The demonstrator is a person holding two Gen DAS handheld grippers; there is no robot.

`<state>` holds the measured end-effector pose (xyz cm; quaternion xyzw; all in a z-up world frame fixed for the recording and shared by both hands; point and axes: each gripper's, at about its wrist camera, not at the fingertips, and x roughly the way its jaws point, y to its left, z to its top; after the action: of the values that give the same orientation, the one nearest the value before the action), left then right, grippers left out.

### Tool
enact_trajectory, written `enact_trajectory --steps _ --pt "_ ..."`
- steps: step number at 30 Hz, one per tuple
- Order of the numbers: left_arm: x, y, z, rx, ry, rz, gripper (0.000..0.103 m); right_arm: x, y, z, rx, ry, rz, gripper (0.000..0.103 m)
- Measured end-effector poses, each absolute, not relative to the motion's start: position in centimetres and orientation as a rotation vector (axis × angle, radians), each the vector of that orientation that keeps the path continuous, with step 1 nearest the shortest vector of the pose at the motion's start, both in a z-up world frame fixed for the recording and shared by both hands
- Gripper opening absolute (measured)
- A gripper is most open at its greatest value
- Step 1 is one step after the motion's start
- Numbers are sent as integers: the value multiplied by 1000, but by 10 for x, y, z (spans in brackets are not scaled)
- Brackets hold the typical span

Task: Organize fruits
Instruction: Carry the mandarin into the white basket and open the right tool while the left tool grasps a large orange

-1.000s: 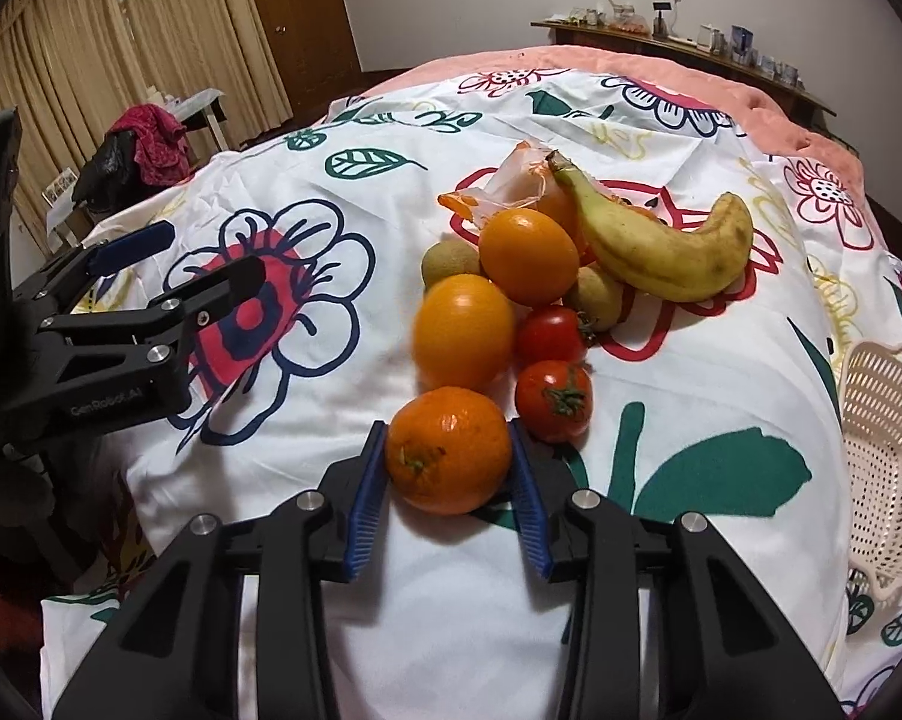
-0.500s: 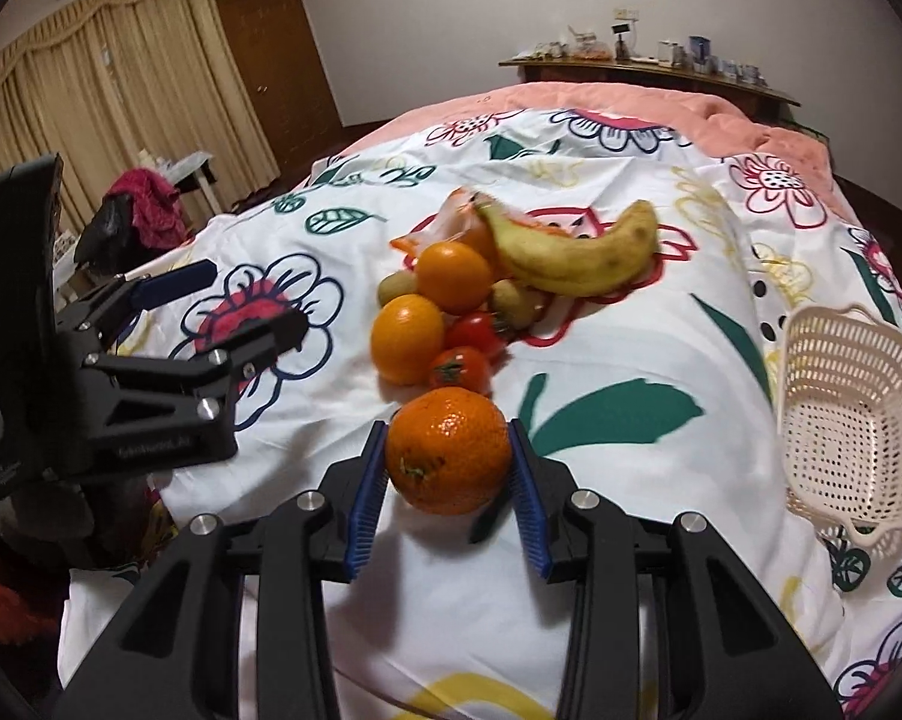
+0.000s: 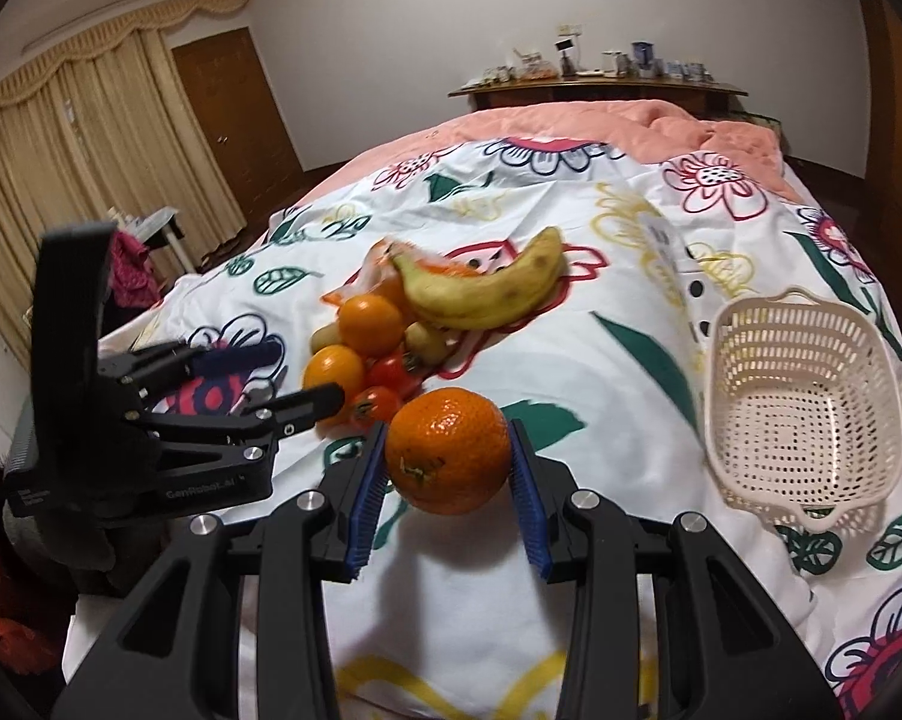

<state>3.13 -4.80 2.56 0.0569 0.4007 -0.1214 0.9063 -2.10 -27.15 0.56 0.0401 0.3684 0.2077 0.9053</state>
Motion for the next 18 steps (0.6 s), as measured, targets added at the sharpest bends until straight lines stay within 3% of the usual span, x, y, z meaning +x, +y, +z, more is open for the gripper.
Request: enact_trajectory --steps 7,10,18 --pt "40 -50 20 64 852 -304 53 -19 -281 4 114 757 406 39" --pt "37 -47 20 34 849 -337 42 -19 -284 4 122 756 399 39" --pt "26 -43 25 15 825 -333 42 -18 -296 9 144 728 363 39"
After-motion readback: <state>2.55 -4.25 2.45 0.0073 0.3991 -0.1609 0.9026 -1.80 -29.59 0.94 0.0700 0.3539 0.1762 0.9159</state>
